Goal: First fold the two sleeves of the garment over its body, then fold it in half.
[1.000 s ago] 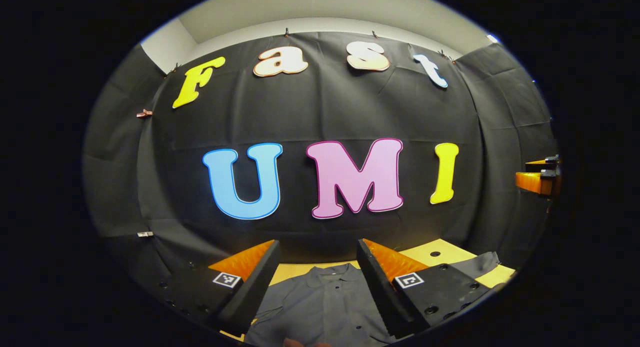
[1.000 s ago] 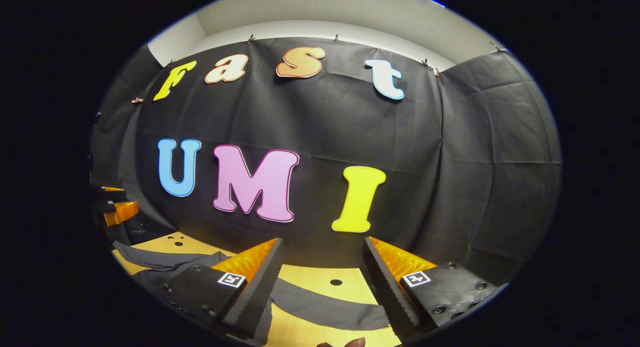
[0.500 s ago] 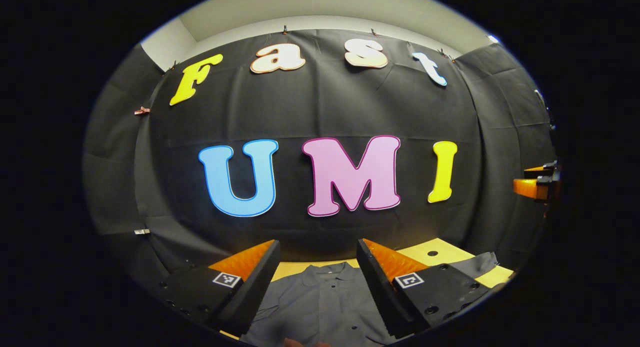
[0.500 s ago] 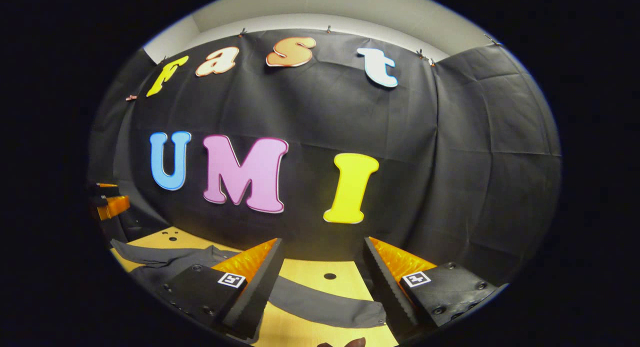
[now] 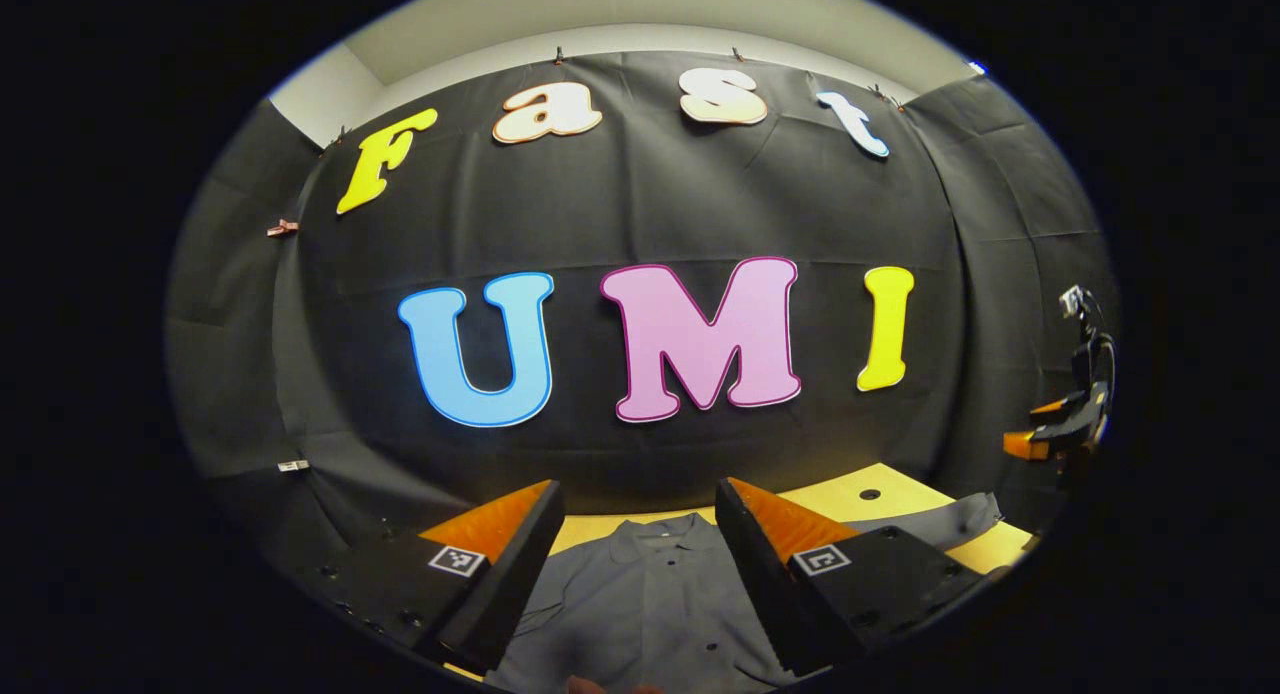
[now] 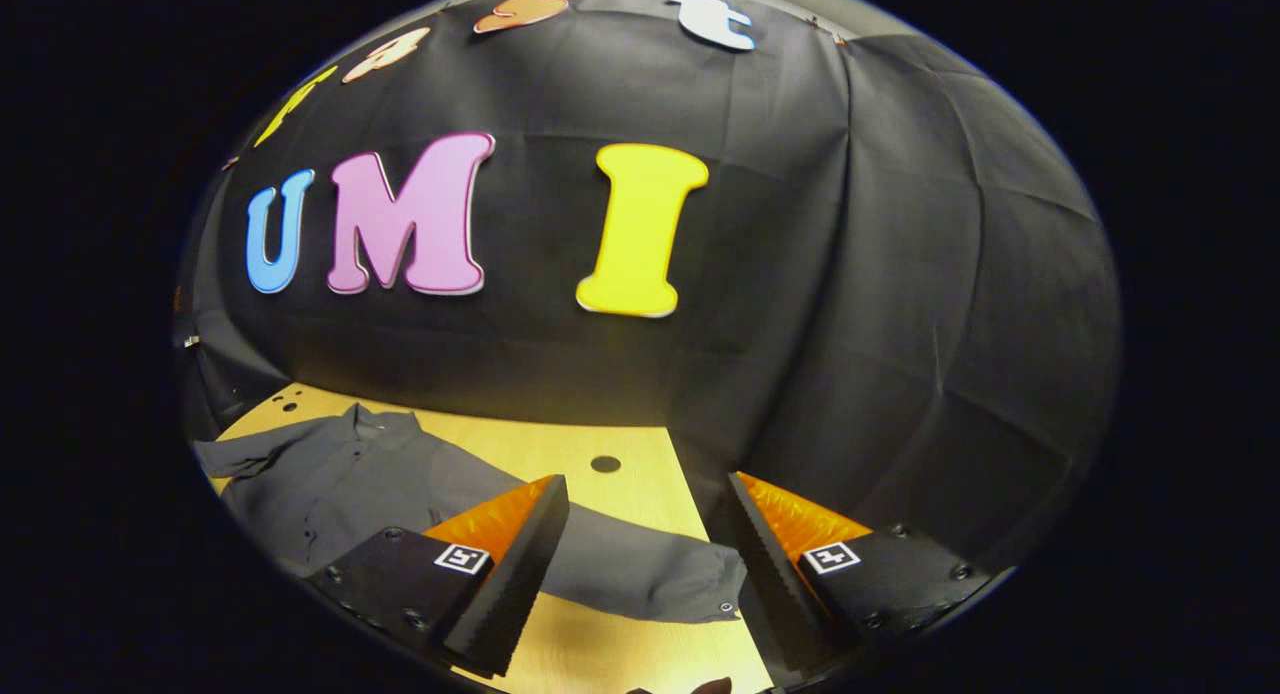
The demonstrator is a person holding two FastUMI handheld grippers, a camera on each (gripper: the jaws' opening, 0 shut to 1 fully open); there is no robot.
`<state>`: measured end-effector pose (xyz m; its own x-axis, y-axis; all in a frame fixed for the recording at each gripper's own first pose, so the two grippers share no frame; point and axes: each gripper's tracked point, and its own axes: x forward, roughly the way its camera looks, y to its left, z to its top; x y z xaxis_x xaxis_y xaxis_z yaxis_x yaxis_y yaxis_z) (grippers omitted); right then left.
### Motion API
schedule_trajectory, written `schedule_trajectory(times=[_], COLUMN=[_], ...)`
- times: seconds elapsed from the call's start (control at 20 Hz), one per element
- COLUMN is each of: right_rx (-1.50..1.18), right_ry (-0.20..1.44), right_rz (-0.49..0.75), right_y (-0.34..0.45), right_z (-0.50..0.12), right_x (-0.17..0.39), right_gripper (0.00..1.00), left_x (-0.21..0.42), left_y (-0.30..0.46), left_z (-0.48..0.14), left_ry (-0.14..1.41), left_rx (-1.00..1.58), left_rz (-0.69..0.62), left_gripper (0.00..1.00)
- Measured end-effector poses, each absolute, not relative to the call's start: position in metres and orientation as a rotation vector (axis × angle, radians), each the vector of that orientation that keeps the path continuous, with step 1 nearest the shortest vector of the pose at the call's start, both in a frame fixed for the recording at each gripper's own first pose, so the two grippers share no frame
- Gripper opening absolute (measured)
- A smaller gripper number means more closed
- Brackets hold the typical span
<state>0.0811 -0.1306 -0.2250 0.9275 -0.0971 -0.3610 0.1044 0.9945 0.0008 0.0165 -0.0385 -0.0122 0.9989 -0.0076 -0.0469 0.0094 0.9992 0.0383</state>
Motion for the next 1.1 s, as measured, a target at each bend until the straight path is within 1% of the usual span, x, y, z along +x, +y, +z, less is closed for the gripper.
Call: schedule_trajectory(times=[0.35, 0.65, 0.85, 1.0, 1.1], right_rx=[0.036, 0.055, 0.071, 0.082, 0.091], right_ry=[0.551, 0.704, 0.777, 0.822, 0.882], right_rz=[-0.153, -0.205, -0.206, -0.194, -0.176], right_y=[-0.165, -0.191, -0.195, -0.196, -0.193], right_z=[-0.34, -0.421, -0.458, -0.471, -0.486], right_x=[0.098, 0.1, 0.1, 0.096, 0.089], right_gripper=[0.96, 0.97, 0.97, 0.97, 0.93], left_x=[0.017, 0.019, 0.018, 0.02, 0.02], left_y=[-0.047, -0.042, -0.04, -0.039, -0.039], left_z=[-0.027, -0.033, -0.04, -0.044, -0.046], left_ry=[0.11, 0.144, 0.171, 0.185, 0.191], left_rx=[0.04, 0.058, 0.062, 0.054, 0.056], left_rz=[0.03, 0.075, 0.103, 0.125, 0.136], left_gripper=[0.95, 0.95, 0.95, 0.95, 0.96])
